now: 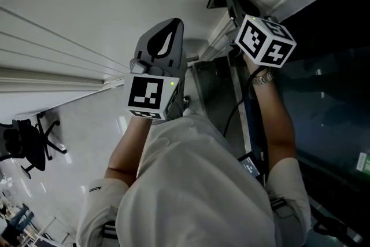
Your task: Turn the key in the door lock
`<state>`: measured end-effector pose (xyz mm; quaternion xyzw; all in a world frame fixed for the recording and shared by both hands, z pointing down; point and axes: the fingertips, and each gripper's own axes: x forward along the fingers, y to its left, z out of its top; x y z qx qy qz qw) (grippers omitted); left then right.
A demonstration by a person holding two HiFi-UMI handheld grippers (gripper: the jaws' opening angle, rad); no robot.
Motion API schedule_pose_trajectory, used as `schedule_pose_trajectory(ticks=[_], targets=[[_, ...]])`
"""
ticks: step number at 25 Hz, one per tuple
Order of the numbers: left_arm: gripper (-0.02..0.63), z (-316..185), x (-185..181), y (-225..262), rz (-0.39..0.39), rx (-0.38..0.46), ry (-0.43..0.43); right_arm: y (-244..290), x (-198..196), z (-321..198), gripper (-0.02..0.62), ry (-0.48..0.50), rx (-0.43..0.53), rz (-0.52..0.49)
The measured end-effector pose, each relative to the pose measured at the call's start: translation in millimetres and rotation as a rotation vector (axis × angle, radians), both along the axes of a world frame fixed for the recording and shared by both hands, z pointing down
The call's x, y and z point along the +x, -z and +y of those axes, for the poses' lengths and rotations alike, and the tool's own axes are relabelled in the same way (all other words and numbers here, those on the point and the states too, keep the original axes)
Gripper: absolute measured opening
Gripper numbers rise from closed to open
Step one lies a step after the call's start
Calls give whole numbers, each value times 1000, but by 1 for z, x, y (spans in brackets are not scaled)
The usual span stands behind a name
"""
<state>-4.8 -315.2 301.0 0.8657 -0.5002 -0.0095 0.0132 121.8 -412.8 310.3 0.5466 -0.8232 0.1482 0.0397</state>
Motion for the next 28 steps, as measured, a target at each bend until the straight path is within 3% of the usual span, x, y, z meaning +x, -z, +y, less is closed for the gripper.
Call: schedule_pose_trajectory(ticks=[5,8,11,16,20,22,23,28], targets=[[11,1,-4,-4,-6,-8,15,0,2,-2,14,46,-150,-518],[11,2,-7,-10,1,-25,24,-1,3,-2,14,66,-228,-765],[11,-2,-10,-14,8,-37,31,-1,3,-3,18,57,-254,-875],[11,-2,-3,-20,11,-48,13,0,5,-4,21,50,-263,-924],[11,-1,3,-17,-2,-36,-13,4,-1,2,20,125,-157,-641],[11,-1,5,-16,-6,-34,-27,3,-3,12,82,136,-98,-420],[11,-2,6,-16,-5,-35,-33,4,-3,17,130,131,-49,-265],[11,-5,18,-18,12,-37,-74,8,2,27,150,59,254,694]])
